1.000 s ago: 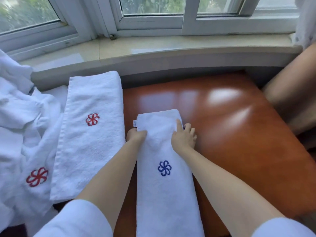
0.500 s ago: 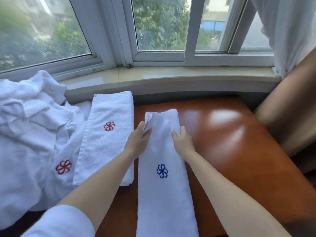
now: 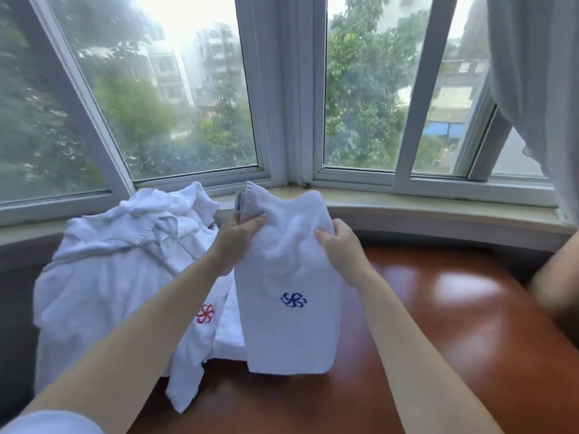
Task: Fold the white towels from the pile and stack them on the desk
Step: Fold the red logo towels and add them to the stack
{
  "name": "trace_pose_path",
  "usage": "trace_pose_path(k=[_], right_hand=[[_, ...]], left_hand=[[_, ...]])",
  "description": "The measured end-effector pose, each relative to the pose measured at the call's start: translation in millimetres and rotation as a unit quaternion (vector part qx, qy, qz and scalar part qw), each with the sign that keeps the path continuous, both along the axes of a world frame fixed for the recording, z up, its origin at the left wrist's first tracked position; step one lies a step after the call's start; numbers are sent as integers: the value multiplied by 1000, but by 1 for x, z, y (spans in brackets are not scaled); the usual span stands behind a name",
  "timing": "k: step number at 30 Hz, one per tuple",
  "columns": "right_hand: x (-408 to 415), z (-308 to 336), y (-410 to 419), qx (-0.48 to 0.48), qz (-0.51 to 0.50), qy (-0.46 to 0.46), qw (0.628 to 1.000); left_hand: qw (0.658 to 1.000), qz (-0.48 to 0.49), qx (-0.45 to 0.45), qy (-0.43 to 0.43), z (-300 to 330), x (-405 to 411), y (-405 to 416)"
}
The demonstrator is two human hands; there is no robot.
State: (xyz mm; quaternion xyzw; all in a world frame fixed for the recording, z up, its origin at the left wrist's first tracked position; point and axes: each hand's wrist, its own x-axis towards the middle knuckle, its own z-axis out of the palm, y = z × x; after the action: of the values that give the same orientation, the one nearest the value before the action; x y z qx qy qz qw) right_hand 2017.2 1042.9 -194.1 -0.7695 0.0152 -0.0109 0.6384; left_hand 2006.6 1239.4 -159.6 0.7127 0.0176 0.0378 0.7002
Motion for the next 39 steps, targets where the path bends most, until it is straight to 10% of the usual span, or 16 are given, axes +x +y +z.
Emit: trace_pose_path(k=[11,21,31,39], right_hand=[[68,47,64,86,9,9,996],[171,-4,81,-3,-64,50,997],[243,-128,65,-103,-102,179,973],[213,-162,73,-45,-155,145,976]], left_hand=[[997,-12,-63,33,58,62,65],[995,-9,-40,93,-12,182,82],[941,-83,167,283,-150,282,67],[932,-9,249,265,-172,257,69]])
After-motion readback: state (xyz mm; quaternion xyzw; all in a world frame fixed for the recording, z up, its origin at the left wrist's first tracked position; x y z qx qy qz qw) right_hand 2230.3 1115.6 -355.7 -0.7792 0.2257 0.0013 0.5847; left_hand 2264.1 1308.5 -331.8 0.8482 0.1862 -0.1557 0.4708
